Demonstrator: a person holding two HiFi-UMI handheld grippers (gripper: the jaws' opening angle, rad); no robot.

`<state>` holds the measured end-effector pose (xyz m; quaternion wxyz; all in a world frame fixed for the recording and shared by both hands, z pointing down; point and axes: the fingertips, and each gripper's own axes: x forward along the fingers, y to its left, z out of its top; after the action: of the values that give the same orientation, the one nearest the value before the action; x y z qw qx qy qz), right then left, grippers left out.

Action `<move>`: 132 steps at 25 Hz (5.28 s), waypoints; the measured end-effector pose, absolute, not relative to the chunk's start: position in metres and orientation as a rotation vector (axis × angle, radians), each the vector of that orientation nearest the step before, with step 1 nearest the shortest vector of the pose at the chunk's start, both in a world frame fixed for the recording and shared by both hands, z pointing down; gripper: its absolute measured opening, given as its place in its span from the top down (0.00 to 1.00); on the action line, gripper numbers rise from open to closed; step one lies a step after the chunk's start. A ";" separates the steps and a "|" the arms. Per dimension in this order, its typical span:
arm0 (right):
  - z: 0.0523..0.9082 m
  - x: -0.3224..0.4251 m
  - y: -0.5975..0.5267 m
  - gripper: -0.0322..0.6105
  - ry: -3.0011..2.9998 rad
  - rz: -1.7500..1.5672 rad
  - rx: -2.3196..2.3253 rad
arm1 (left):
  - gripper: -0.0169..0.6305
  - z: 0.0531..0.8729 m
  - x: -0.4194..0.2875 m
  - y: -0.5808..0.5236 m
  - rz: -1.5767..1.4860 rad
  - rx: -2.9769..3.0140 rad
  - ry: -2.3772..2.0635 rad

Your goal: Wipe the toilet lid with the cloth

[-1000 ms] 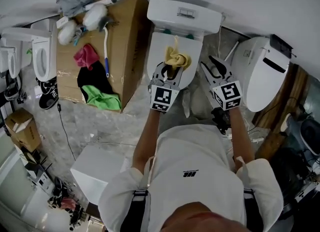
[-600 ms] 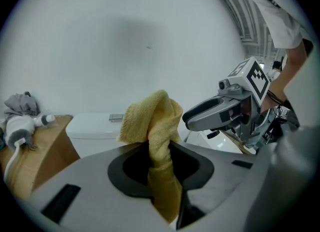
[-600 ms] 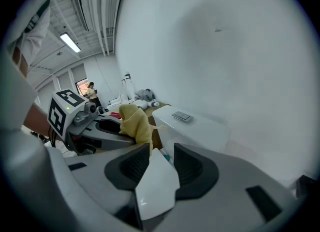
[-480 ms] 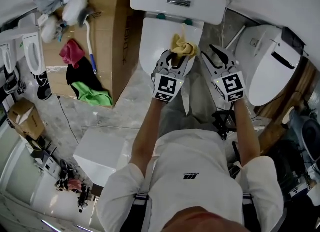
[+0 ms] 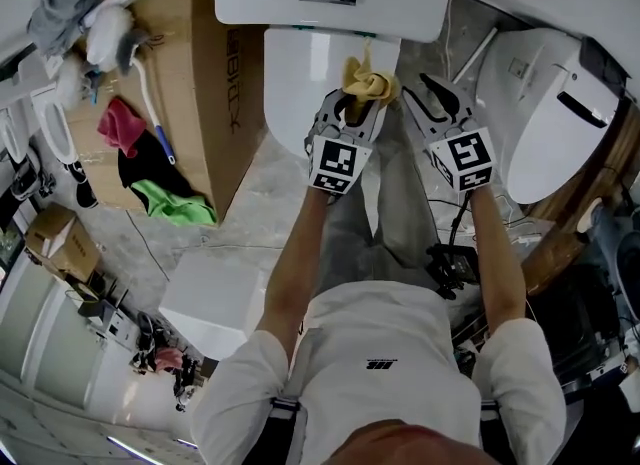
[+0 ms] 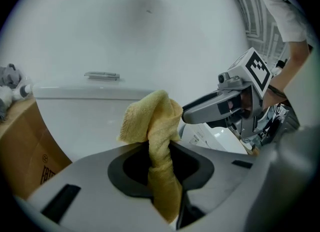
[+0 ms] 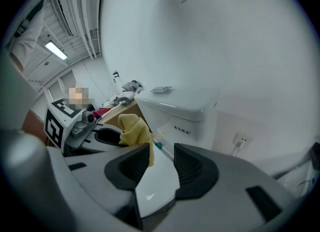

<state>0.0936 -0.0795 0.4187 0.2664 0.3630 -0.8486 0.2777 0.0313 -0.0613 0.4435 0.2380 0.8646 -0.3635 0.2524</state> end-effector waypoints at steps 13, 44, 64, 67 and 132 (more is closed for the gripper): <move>0.501 0.113 -0.081 0.69 -2.242 0.791 0.969 | 0.81 0.541 0.066 -0.067 0.742 2.325 -0.907; 0.610 0.136 -0.085 0.69 -2.137 0.904 1.031 | 0.81 0.678 0.099 -0.072 0.930 2.194 -0.802; 0.612 0.086 -0.078 0.69 -2.144 0.880 0.942 | 0.81 0.679 0.022 -0.077 0.882 2.109 -0.925; 0.610 0.074 -0.079 0.69 -2.154 0.871 0.923 | 0.81 0.678 0.008 -0.079 0.881 2.097 -0.944; 0.598 -0.062 -0.053 0.69 -2.209 0.794 0.797 | 0.81 0.689 -0.251 -0.067 0.905 1.819 -1.415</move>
<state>-0.0624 -0.0531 0.5984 0.3255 0.3040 -0.8426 0.3027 -0.2505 -0.0666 0.6891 0.3269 0.6944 -0.5401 0.3454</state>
